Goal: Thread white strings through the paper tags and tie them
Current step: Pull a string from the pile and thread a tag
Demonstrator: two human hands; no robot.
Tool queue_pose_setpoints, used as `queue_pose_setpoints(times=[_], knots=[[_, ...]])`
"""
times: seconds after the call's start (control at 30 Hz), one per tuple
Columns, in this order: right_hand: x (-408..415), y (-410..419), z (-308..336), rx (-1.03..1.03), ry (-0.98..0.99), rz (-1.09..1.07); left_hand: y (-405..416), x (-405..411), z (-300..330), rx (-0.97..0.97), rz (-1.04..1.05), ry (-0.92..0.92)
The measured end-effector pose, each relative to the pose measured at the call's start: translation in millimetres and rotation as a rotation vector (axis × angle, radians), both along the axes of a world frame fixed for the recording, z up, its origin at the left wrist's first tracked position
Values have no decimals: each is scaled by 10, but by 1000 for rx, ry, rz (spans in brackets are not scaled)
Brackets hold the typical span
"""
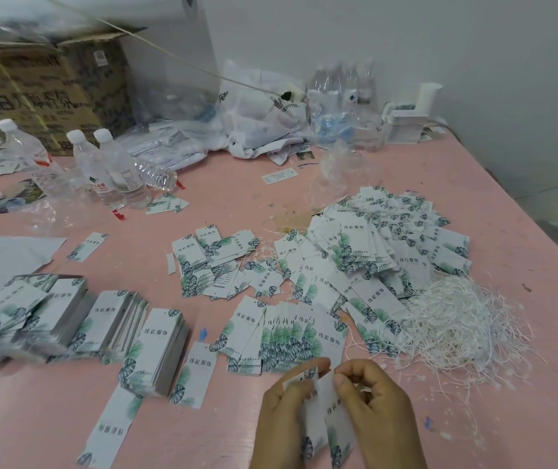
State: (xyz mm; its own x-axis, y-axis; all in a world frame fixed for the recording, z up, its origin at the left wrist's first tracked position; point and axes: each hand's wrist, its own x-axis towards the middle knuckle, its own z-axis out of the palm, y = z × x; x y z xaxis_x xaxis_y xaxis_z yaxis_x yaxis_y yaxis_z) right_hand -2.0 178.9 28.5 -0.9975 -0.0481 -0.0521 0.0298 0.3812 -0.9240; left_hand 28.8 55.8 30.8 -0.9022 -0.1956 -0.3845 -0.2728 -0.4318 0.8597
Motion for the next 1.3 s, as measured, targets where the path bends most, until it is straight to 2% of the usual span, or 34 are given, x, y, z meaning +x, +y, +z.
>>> queue_pose_setpoints(times=[0.17, 0.3, 0.47, 0.6, 0.63, 0.73, 0.8, 0.87, 0.97, 1.03, 1.13, 1.3], knots=[[-26, 16, 90, -33, -35, 58, -13, -37, 28, -40, 49, 12], [-45, 40, 160, -116, -94, 70, -3, -32, 14, 22, 70, 38], [-58, 66, 221, -121, -149, 94, 19, 1, 11, -145, 92, 59], [-61, 83, 175, -157, -201, 94, 109, -3, 103, -108, 139, 65], [-71, 98, 140, -270, -270, 49, 131, 1, 145, -88, 141, 75], [-132, 178, 39, -877, -519, -154, 91, 50, 195, -172, 110, 138], [-167, 236, 43, -1054, -535, -213, 65, 33, 189, -223, 143, 118], [-156, 226, 109, -948, -444, -168, 65, 27, 175, -234, 175, 101], [-42, 137, 217, -356, -148, 7, 111, -1, 142, -228, 180, 99], [-3, 52, 237, -117, 52, 75, 125, -15, 115, -239, 190, 91], [3, -7, 247, -12, 142, 96, 114, -38, 94, -231, 217, 60], [-4, 13, 213, 8, 169, 92, 83, -26, 75, -247, 201, 55]])
